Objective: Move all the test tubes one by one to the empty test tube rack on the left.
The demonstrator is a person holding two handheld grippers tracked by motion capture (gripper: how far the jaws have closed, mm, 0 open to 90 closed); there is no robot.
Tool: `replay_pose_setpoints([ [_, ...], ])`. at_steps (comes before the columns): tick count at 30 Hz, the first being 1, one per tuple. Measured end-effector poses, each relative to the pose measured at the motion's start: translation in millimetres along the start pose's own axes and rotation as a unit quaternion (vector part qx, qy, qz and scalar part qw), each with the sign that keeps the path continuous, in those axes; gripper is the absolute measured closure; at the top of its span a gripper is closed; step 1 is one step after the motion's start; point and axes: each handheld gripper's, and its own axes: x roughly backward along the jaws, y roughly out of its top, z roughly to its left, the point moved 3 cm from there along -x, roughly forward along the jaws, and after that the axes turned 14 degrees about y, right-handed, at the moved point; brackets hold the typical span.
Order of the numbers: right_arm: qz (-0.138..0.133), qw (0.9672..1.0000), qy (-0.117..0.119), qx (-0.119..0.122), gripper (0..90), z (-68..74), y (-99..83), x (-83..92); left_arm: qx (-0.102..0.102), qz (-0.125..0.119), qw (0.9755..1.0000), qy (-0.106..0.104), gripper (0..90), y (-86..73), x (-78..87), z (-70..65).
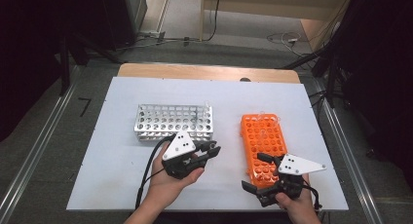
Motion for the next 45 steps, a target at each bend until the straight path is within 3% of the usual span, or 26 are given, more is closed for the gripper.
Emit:
replay_pose_setpoints([
  [12, -0.005, 0.9997, -0.024, -0.007, 0.0, -13.9, -4.3, 22.0, 0.012, -0.002, 0.9994, 0.034, 75.6, 13.3, -13.9, 31.8],
  [24, -0.015, 0.9990, -0.040, -0.014, 0.0, -23.6, -7.8, 36.2, 0.027, -0.003, 0.9967, 0.077, 75.7, 24.4, -32.1, 72.4],
  [38, -0.017, 0.9983, -0.051, -0.020, 0.0, -30.3, -11.4, 42.5, 0.038, -0.007, 0.9937, 0.105, 75.6, 39.5, -60.6, 104.1],
  [45, -0.018, 0.9981, -0.055, -0.022, 0.0, -32.1, -12.2, 44.6, 0.035, -0.008, 0.9929, 0.114, 75.7, 43.6, -76.0, 110.6],
])
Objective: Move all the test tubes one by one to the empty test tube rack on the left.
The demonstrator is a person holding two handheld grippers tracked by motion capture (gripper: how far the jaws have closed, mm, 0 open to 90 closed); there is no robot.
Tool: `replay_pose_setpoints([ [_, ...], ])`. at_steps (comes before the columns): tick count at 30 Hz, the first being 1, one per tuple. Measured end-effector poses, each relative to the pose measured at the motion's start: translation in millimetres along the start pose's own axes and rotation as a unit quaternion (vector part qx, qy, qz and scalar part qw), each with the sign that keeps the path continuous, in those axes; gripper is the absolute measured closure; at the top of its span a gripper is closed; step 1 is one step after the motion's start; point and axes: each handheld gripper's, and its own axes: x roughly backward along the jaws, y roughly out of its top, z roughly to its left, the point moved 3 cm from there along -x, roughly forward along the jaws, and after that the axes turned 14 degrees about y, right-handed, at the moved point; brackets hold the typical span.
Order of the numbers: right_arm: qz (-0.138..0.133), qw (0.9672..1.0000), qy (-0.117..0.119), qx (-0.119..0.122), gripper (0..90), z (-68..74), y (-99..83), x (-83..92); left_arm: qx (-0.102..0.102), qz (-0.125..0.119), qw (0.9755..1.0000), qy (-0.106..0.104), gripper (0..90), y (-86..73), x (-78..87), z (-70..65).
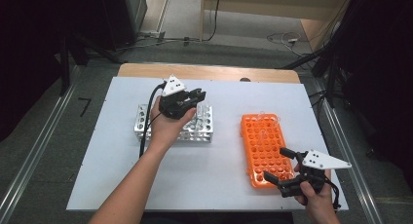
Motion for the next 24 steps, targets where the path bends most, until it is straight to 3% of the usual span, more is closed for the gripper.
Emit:
replay_pose_setpoints([
  [13, -0.003, 1.0000, 0.000, -0.002, 0.0, -1.1, -0.8, 2.5, 0.010, 0.006, 0.9997, 0.022, 75.6, -5.8, -26.6, 9.4],
  [24, -0.003, 1.0000, -0.001, -0.004, 0.0, -1.1, -1.4, 3.8, -0.001, 0.018, 0.9992, 0.036, 75.6, -14.9, -38.2, 8.7],
])
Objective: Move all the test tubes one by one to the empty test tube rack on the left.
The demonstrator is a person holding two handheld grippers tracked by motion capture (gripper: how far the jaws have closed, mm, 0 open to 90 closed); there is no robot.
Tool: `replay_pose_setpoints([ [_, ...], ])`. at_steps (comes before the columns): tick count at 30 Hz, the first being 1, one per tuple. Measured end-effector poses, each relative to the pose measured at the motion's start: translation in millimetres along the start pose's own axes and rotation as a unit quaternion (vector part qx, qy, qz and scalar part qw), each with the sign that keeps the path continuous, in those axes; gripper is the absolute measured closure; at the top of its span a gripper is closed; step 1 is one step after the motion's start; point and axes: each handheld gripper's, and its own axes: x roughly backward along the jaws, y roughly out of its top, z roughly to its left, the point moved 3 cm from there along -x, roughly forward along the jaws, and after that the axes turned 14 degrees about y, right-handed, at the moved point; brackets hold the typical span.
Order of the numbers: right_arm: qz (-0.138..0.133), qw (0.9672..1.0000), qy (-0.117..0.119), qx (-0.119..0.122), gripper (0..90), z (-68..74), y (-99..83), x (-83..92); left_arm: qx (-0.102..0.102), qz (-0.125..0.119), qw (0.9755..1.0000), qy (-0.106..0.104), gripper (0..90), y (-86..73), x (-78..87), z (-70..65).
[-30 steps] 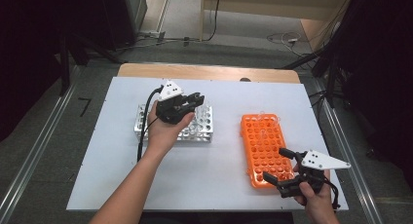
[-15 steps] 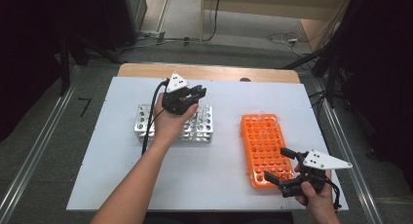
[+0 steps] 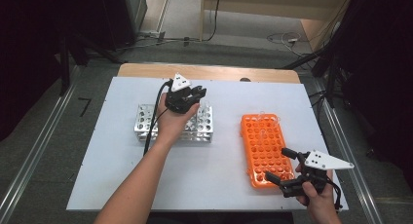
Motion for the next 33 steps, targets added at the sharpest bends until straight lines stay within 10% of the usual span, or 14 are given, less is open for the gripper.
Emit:
replay_pose_setpoints([
  [33, 0.001, 1.0000, -0.001, 0.002, 0.0, 0.1, -0.2, -0.1, -0.033, 0.057, 0.9978, 0.007, 74.1, -24.3, -6.5, -7.8],
])
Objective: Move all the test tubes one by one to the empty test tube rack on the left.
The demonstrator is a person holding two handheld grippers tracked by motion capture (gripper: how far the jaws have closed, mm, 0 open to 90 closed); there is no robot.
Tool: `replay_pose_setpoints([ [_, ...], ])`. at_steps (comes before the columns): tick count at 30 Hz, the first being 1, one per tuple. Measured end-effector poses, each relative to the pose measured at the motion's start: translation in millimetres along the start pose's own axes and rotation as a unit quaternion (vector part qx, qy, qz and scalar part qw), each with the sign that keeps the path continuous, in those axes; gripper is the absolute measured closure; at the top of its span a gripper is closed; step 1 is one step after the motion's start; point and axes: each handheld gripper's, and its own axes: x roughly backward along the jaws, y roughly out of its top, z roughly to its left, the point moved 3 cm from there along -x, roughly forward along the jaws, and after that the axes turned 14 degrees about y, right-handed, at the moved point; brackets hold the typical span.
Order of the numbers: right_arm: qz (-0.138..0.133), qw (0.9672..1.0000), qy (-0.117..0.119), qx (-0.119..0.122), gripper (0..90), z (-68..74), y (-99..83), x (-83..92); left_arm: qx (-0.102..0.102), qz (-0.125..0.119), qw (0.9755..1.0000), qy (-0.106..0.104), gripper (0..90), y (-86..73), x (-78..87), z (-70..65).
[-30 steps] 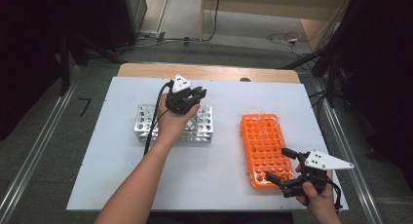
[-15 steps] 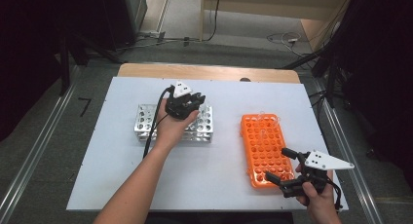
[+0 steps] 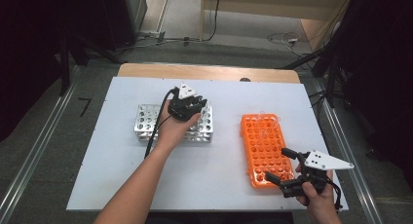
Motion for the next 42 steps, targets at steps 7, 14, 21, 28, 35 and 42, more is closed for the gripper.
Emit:
replay_pose_setpoints([
  [7, 0.002, 1.0000, 0.000, -0.001, 0.0, -0.2, -0.4, -0.7, 0.004, 0.020, 0.9998, -0.005, 74.0, -1.6, -1.8, 1.8],
  [14, 0.003, 1.0000, -0.001, -0.002, 0.0, -0.6, -0.6, -1.5, 0.011, 0.019, 0.9996, -0.019, 67.1, -0.7, 2.5, 3.4],
  [21, 0.005, 1.0000, 0.001, -0.001, 0.0, -0.9, -0.8, -3.8, 0.035, 0.001, 0.9987, -0.038, 50.0, 1.5, 15.4, 4.2],
  [28, 0.005, 1.0000, 0.002, -0.002, 0.0, -1.3, -0.1, -5.8, 0.051, -0.013, 0.9976, -0.044, 29.9, -0.7, 35.5, 3.5],
  [35, 0.007, 1.0000, 0.001, -0.003, 0.0, -2.3, 0.6, -8.8, 0.045, -0.031, 0.9966, -0.062, 19.7, -5.9, 61.0, -3.0],
  [42, 0.009, 0.9999, 0.001, -0.009, 0.0, -2.9, 0.8, -10.4, 0.044, -0.034, 0.9964, -0.064, 10.7, -20.1, 82.4, -8.3],
])
